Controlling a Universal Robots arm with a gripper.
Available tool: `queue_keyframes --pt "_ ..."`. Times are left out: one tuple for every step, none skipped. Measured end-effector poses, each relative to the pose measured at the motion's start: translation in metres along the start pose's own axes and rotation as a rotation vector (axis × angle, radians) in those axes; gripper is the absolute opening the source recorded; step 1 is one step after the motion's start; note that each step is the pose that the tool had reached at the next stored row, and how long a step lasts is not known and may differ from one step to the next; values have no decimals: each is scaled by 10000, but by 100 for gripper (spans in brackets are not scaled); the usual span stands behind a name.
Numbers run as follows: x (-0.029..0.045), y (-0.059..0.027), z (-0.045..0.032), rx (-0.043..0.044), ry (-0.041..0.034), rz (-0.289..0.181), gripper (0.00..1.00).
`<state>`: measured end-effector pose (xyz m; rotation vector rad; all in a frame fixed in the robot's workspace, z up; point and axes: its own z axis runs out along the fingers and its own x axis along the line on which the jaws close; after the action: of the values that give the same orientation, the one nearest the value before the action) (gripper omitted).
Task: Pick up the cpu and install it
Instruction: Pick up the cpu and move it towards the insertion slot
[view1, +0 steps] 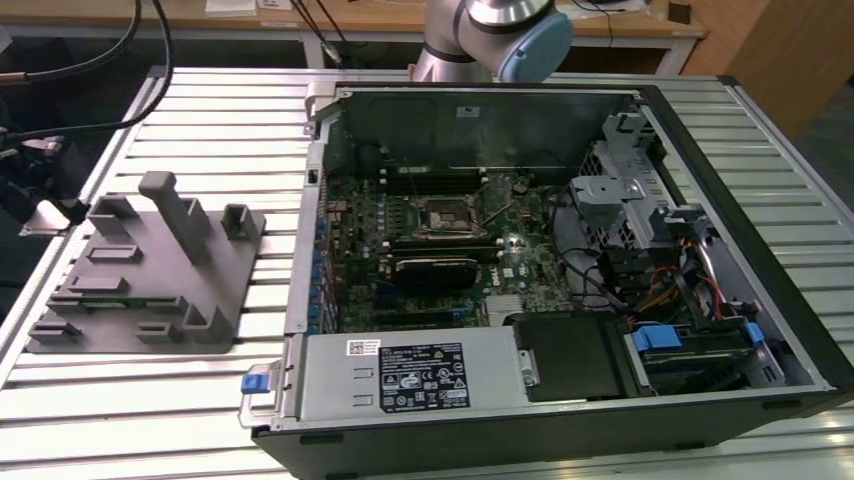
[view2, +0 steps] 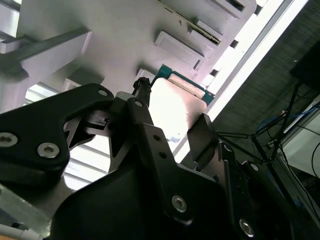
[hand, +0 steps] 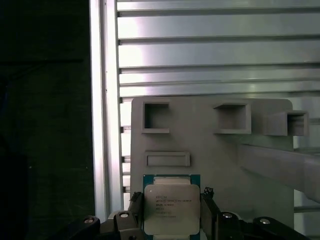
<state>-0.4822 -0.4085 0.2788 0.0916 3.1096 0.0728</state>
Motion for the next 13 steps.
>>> queue_keyframes --pt "-1 1 -20 0 0 0 54" --pt "-1 2 -41 0 0 0 54" --pt "-2 3 -62 0 1 0 54" --pt "-3 4 -85 1 1 0 54" --pt "-3 5 -107 1 0 0 54" --pt "-4 6 -129 0 0 0 54" --pt "-4 7 -150 0 -1 0 54" --pt "-5 8 -170 0 0 0 54" --pt "-5 9 -190 0 -1 -1 54" --pt "-6 10 -211 0 -1 0 54" --pt "-7 11 -231 0 -1 -1 54" --pt "-7 12 -252 -1 -2 -1 54" --pt "-8 13 -275 0 -2 0 54"
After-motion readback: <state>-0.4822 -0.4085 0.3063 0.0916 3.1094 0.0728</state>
